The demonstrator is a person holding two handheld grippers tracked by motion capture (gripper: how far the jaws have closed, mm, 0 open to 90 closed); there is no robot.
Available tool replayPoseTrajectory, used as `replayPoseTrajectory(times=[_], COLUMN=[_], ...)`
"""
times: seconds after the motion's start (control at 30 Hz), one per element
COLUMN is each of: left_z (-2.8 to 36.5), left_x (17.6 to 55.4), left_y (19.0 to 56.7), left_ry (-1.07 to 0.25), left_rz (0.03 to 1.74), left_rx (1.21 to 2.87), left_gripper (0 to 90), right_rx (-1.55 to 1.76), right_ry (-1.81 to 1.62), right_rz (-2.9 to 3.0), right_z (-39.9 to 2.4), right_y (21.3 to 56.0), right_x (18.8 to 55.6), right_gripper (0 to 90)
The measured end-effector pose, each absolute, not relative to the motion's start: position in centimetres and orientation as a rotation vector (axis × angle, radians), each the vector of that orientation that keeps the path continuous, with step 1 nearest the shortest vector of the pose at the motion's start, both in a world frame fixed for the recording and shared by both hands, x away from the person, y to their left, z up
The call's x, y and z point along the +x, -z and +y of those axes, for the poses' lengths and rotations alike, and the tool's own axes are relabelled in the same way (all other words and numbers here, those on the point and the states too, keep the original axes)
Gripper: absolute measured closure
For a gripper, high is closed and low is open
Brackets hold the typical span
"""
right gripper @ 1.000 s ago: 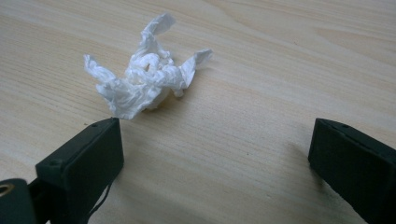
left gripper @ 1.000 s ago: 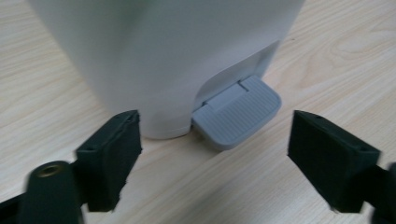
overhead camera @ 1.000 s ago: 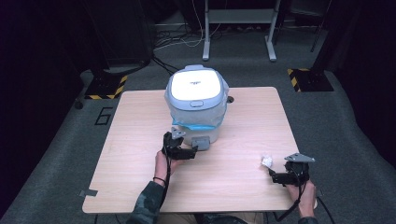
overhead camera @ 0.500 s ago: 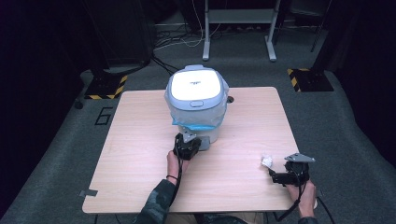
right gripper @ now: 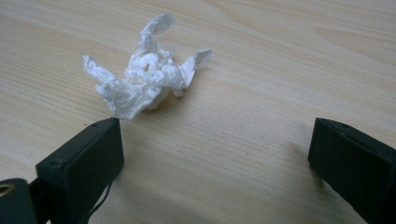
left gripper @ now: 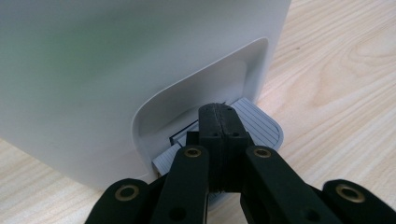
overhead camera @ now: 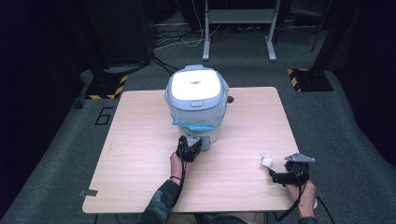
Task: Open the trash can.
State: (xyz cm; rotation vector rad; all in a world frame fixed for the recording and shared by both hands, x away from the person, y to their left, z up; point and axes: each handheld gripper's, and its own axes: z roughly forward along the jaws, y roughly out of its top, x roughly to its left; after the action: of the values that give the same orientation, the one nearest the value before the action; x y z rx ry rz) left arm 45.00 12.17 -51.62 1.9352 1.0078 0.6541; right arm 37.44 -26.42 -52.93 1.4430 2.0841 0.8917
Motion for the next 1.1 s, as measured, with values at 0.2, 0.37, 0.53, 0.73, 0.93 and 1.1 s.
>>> replayPoseTrajectory(times=[0.2, 0.37, 0.53, 0.73, 0.93, 1.1], left_z=[12.26, 12.38, 12.25, 11.88, 11.94, 11.94], left_x=[44.92, 45.0, 45.02, 45.38, 45.41, 45.41], left_y=[51.84, 52.05, 52.42, 52.53, 52.52, 52.52], left_ry=[-0.658, -0.64, -0.641, -0.638, -0.625, -0.626], left_rz=[1.004, 1.008, 1.013, 1.024, 1.033, 1.032], left_rx=[1.924, 1.918, 1.936, 1.994, 1.988, 1.988], left_gripper=[90.0, 90.0, 90.0, 90.0, 90.0, 90.0], right_rx=[1.443, 1.443, 1.444, 1.443, 1.444, 1.443], right_ry=[-0.892, -0.893, -0.892, -0.892, -0.891, -0.892], right_rz=[2.084, 2.088, 2.087, 2.087, 2.087, 2.087], right_z=[-26.43, -26.44, -26.43, -26.43, -26.43, -26.44], right_y=[52.93, 52.92, 52.92, 52.93, 52.92, 52.93], right_x=[37.45, 37.45, 37.44, 37.44, 37.43, 37.44], right_gripper=[2.4, 2.4, 2.4, 2.4, 2.4, 2.4])
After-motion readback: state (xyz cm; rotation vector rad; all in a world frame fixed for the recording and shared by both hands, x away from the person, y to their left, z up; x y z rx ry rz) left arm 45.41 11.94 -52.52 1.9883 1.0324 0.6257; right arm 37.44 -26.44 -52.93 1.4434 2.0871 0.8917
